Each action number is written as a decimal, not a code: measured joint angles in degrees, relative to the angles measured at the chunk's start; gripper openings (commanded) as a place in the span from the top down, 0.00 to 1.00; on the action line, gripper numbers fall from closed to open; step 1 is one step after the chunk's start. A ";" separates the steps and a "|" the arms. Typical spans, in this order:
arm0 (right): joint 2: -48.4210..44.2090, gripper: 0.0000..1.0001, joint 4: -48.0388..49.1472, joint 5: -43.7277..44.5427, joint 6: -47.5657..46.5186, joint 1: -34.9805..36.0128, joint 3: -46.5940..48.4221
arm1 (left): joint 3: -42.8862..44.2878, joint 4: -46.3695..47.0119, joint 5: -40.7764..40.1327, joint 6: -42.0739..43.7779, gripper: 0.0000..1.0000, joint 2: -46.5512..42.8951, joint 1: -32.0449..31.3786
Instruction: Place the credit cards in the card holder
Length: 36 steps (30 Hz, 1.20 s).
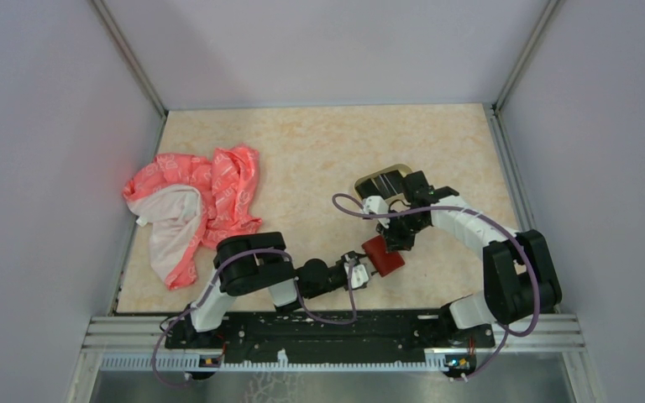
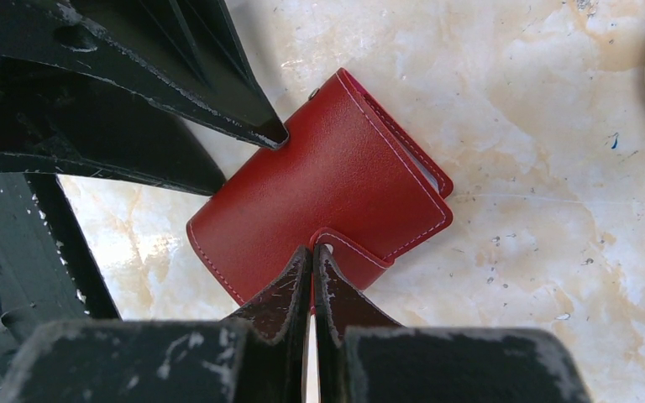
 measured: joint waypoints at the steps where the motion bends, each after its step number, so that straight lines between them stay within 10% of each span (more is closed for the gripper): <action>1: 0.00 1.00 0.00 0.02 -0.02 0.00 0.00 | 0.02 0.00 0.00 -0.11 0.46 0.00 0.00; 36: 0.90 1.00 -0.28 4.20 -2.14 3.41 0.50 | 0.22 0.02 0.00 -1.03 0.50 0.00 0.09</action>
